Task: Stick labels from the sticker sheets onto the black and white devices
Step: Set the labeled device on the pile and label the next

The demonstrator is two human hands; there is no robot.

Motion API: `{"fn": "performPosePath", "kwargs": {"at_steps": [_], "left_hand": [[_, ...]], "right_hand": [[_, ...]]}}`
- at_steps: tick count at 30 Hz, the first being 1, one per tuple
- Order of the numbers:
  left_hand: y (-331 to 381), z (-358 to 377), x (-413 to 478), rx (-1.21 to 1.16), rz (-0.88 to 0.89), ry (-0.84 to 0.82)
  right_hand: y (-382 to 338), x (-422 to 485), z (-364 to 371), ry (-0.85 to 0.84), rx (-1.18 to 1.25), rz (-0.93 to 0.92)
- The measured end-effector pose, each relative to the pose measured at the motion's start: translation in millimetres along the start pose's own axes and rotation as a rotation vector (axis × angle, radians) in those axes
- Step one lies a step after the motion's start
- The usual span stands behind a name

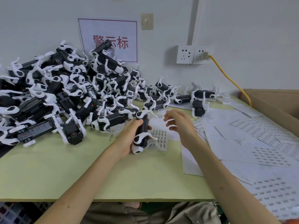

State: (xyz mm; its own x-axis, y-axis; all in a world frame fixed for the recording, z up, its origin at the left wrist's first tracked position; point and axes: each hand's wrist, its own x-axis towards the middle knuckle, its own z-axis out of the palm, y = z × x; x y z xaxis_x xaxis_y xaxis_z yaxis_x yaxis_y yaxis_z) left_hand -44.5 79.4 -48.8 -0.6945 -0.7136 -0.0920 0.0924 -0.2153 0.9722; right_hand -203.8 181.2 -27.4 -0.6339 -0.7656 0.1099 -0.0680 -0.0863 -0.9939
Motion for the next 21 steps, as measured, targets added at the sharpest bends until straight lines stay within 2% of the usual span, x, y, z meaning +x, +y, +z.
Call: {"fn": "performPosePath", "kwargs": {"at_steps": [2,5,8,10,12,14,17,19,21], "left_hand": [[-1,-2,2,-0.052,-0.090,-0.062],[0,-7,-1,-0.117,-0.263,-0.296],[1,-13,-7,-0.125,-0.323,-0.468],[3,-14,-10,-0.108,-0.311,-0.486],[5,-11,-11,-0.130,-0.277,-0.476],[4,-11,-10,-0.258,-0.315,-0.481],[6,-10,-10,-0.389,-0.342,-0.647],[7,-9,-8,-0.438,-0.303,-0.665],[5,-9,-4,-0.378,-0.232,-0.549]], "right_hand": [[-1,1,-1,-0.074,0.004,-0.066],[-1,-1,-5,-0.351,-0.065,-0.152],[-1,1,-12,-0.619,-0.079,-0.082],[-3,1,-17,-0.669,-0.072,-0.037],[-4,3,-24,-0.619,-0.108,-0.057],[-5,4,-34,-0.561,-0.120,-0.028],[-6,8,-56,-0.496,-0.042,0.074],[-9,13,-71,-0.305,0.154,0.152],[-8,16,-88,0.006,0.540,0.171]]}}
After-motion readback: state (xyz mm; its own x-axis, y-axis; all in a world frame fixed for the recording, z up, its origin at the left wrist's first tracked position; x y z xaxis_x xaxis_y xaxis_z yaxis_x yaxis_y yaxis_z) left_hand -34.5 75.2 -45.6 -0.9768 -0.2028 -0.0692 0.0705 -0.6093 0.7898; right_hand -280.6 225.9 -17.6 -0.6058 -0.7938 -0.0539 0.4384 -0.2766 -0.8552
